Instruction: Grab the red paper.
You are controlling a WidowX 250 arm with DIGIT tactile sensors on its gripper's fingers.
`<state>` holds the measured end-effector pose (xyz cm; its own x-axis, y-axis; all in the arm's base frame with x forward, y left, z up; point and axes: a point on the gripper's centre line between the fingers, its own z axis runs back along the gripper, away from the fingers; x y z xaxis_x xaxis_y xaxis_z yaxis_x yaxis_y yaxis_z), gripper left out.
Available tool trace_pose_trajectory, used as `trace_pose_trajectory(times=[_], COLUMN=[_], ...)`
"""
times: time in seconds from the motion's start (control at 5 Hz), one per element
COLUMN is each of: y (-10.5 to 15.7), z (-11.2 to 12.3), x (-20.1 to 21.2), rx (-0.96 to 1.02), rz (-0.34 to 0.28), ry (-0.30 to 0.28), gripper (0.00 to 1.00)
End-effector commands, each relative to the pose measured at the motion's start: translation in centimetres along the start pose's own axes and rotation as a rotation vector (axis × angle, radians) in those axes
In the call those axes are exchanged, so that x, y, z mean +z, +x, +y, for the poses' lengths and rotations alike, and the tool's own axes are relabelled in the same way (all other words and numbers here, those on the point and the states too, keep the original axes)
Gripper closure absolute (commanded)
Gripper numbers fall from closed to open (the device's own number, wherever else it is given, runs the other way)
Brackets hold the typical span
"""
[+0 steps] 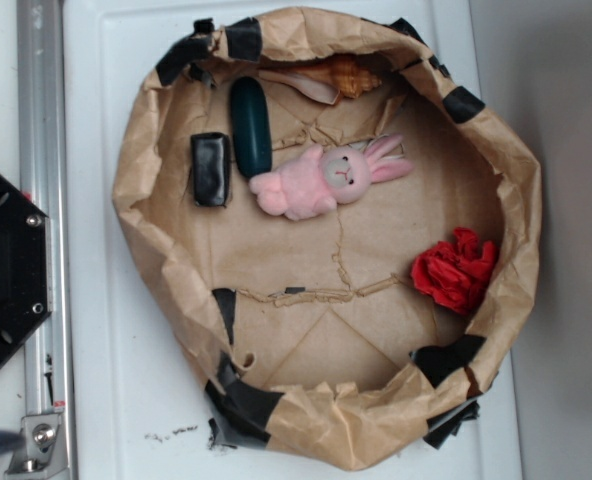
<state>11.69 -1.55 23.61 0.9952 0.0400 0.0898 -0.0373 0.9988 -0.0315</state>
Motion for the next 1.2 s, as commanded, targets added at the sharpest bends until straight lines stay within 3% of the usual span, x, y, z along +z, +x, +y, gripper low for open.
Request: trace_pose_trajectory(times=[0.0,0.2,0.4,0.6,1.0], y=[0.0,4.7,9.0,12.7,17.9], z=[0.0,0.7,0.9,1.6,1.0], x=[0.0,-3.4,-6.6,-10.3,-15.2], rx=[0.0,-0.25,-0.146,-0.137,-0.13], rz=[0.0,-0.246,-0.441,-0.43,-0.345], ry=[0.0,-0.025,-0.092,-0.095,-0.108], gripper=[0.0,0.0,0.0,0.0,0.0])
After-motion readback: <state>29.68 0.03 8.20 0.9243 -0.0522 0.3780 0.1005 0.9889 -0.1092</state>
